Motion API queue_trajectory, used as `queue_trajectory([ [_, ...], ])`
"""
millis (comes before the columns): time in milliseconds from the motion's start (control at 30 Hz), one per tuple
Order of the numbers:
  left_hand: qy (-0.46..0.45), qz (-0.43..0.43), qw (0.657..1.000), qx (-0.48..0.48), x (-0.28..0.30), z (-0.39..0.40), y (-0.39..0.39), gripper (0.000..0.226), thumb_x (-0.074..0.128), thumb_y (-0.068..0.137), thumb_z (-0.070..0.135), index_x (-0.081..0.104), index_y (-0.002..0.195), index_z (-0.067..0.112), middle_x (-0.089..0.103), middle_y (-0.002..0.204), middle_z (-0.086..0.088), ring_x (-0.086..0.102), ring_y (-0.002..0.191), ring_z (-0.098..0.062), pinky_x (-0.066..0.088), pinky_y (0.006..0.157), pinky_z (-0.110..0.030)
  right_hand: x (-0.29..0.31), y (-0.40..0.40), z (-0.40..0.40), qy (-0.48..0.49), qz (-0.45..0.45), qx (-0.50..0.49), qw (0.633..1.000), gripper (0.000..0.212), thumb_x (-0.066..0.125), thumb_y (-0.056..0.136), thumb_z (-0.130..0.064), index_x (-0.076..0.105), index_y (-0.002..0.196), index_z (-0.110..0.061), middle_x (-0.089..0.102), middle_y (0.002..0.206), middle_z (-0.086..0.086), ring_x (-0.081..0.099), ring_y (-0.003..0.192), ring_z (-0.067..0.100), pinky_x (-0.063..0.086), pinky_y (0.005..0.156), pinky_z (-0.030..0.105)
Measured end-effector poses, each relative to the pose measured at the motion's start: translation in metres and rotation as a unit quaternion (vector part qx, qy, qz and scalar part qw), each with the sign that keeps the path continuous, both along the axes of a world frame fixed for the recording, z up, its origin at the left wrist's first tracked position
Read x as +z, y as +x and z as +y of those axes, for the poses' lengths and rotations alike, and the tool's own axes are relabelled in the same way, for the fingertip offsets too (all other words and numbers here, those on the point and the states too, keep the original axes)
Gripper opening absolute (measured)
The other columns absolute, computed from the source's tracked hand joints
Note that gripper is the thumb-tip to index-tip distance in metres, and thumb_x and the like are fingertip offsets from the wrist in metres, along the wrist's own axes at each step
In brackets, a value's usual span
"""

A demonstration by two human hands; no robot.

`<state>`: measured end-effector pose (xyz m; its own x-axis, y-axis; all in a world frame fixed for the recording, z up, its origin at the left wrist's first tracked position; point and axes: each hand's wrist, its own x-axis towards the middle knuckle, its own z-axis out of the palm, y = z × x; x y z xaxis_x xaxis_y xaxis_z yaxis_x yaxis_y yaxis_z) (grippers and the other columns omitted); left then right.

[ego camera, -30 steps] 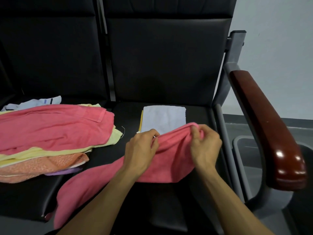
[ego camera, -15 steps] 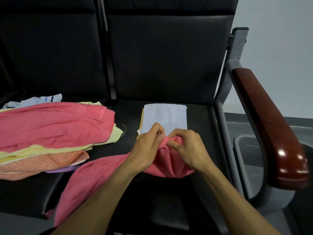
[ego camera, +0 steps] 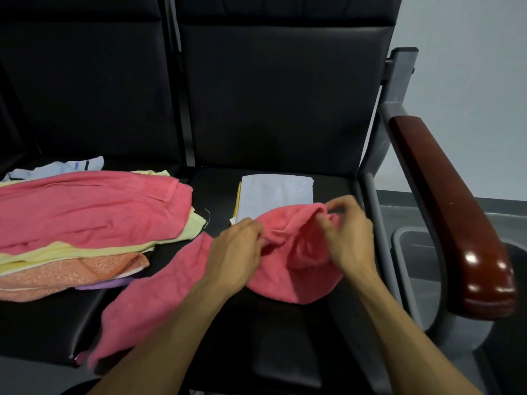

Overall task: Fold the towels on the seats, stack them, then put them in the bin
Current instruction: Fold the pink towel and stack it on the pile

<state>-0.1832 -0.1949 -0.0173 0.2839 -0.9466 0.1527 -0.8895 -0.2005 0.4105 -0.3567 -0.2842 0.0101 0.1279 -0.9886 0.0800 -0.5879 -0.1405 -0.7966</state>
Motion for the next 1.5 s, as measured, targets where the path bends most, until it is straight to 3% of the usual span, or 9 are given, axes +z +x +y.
queue_trajectory([
  [100,-0.032,0.08,0.995,-0.059,0.002,-0.003,0.0,0.009,0.053,0.101,0.02,0.055,0.092,0.017,0.048,0.09,0.008,0.047,0.088,-0.017,0.042,0.076,-0.036,-0.011,0.001,0.003,0.028,0.078,0.21,0.974,0.065,0.078,0.083,-0.033,0.044,0.137,-0.047,0.072,0.1,-0.007,0.066,0.1,0.015,0.054,0.089,0.038],
  [200,-0.04,0.15,0.984,-0.089,0.007,-0.004,-0.005,0.012,0.051,0.101,0.016,0.052,0.09,0.019,0.051,0.084,0.009,0.049,0.081,-0.011,0.041,0.071,-0.029,-0.015,0.007,0.007,0.015,0.078,0.292,0.953,0.041,0.074,0.085,-0.04,0.058,0.123,-0.046,0.073,0.1,-0.014,0.066,0.098,0.008,0.054,0.09,0.038],
  [300,-0.039,0.201,0.975,-0.086,0.009,-0.005,-0.007,0.011,0.056,0.101,0.017,0.054,0.091,0.02,0.055,0.065,0.006,0.049,0.061,-0.008,0.038,0.06,-0.024,-0.016,0.008,0.006,-0.013,0.081,0.252,0.964,0.005,0.069,0.087,-0.04,0.065,0.086,-0.037,0.07,0.077,-0.011,0.066,0.075,0.007,0.056,0.073,0.04],
  [433,-0.019,0.191,0.977,-0.096,0.007,-0.005,-0.008,0.012,0.073,0.09,0.02,0.063,0.085,0.019,0.062,0.061,0.004,0.054,0.057,-0.006,0.041,0.059,-0.018,-0.012,0.009,0.006,-0.021,0.057,0.141,0.988,0.009,0.067,0.088,-0.032,0.062,0.081,-0.028,0.066,0.073,-0.008,0.062,0.073,0.01,0.048,0.063,0.033],
  [667,-0.029,0.154,0.987,-0.017,0.001,-0.004,-0.01,0.028,0.078,0.08,0.046,0.063,0.099,0.032,0.057,0.058,0.012,0.055,0.059,-0.004,0.047,0.06,-0.029,0.001,0.014,0.014,0.021,-0.057,0.186,0.981,0.024,0.066,0.091,-0.029,0.059,0.073,-0.014,0.066,0.061,-0.001,0.056,0.051,0.005,0.041,0.049,0.016],
  [833,-0.056,0.158,0.986,0.013,0.004,-0.004,-0.011,0.039,0.073,0.083,0.02,0.053,0.115,0.032,0.059,0.089,0.011,0.059,0.076,-0.006,0.051,0.068,-0.037,0.004,0.015,0.019,0.064,-0.093,0.258,0.96,0.03,0.061,0.092,-0.031,0.055,0.069,-0.013,0.053,0.057,0.005,0.043,0.053,0.007,0.038,0.054,0.027],
  [1000,-0.1,0.118,0.988,0.019,0.005,-0.004,-0.009,0.019,0.064,0.079,0.008,0.064,0.089,0.024,0.054,0.087,0.007,0.057,0.077,-0.017,0.05,0.069,-0.042,0.003,0.017,0.017,0.041,-0.101,0.166,0.98,0.025,0.058,0.089,-0.025,0.057,0.068,-0.011,0.053,0.062,0.015,0.042,0.054,0.009,0.038,0.052,0.03],
  [1333,-0.094,0.236,0.964,0.084,0.003,-0.009,-0.001,0.014,0.069,0.089,0.003,0.072,0.084,0.016,0.066,0.07,0.012,0.061,0.063,0.006,0.044,0.063,-0.005,-0.002,0.011,0.009,-0.042,-0.063,0.022,0.997,0.022,0.065,0.091,-0.032,0.053,0.078,-0.019,0.06,0.064,-0.002,0.058,0.061,0.014,0.046,0.055,0.036],
  [1500,-0.086,0.423,0.898,0.091,-0.001,-0.01,0.013,0.018,0.055,0.097,0.016,0.066,0.085,0.023,0.07,0.077,-0.008,0.065,0.073,-0.026,0.054,0.077,-0.051,-0.012,0.007,0.004,-0.047,0.046,0.025,0.998,0.019,0.06,0.081,-0.009,0.047,0.083,-0.024,0.062,0.068,-0.003,0.06,0.066,0.025,0.048,0.06,0.037],
])
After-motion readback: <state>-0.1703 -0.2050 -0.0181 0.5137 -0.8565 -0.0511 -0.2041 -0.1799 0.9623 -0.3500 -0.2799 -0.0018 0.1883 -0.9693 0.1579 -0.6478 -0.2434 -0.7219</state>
